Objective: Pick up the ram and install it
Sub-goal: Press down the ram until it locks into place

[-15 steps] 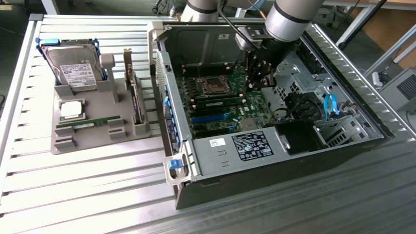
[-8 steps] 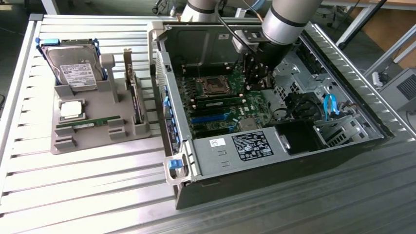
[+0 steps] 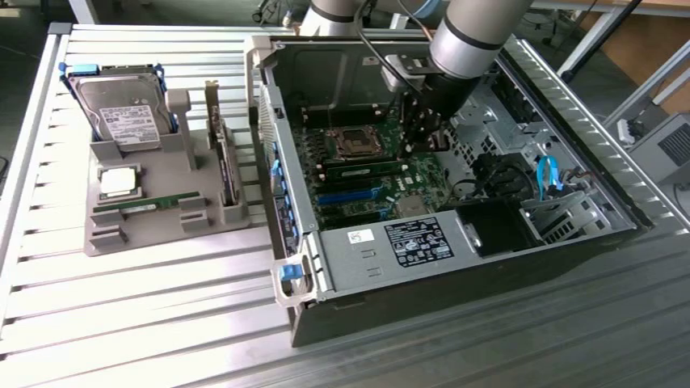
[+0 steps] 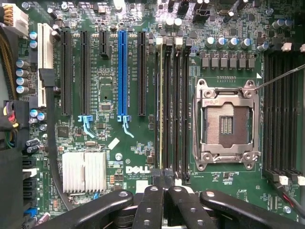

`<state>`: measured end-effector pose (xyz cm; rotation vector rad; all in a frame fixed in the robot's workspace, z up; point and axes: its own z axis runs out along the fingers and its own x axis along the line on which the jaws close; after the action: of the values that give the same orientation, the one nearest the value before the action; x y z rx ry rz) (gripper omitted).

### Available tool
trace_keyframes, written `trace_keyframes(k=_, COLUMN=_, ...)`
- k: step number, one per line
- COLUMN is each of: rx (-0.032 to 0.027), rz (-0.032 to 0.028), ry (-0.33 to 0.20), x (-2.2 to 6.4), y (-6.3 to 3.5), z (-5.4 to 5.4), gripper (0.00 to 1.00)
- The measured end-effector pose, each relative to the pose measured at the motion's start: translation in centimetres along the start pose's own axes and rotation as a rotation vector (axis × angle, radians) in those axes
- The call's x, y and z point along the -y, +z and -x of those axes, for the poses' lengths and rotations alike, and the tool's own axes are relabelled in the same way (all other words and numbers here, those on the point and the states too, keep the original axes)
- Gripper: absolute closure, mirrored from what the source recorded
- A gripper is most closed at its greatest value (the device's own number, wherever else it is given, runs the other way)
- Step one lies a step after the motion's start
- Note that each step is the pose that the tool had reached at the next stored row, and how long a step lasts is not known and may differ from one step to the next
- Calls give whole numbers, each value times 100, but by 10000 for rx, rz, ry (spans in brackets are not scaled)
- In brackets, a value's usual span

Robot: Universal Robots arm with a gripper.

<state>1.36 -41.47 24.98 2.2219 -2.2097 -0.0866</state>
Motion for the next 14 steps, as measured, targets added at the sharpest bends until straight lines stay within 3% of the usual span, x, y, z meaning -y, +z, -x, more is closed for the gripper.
trace_keyframes(k=14, rx=-1, rz=1, ry=-19, x=4, y=143, z=-5, gripper=91)
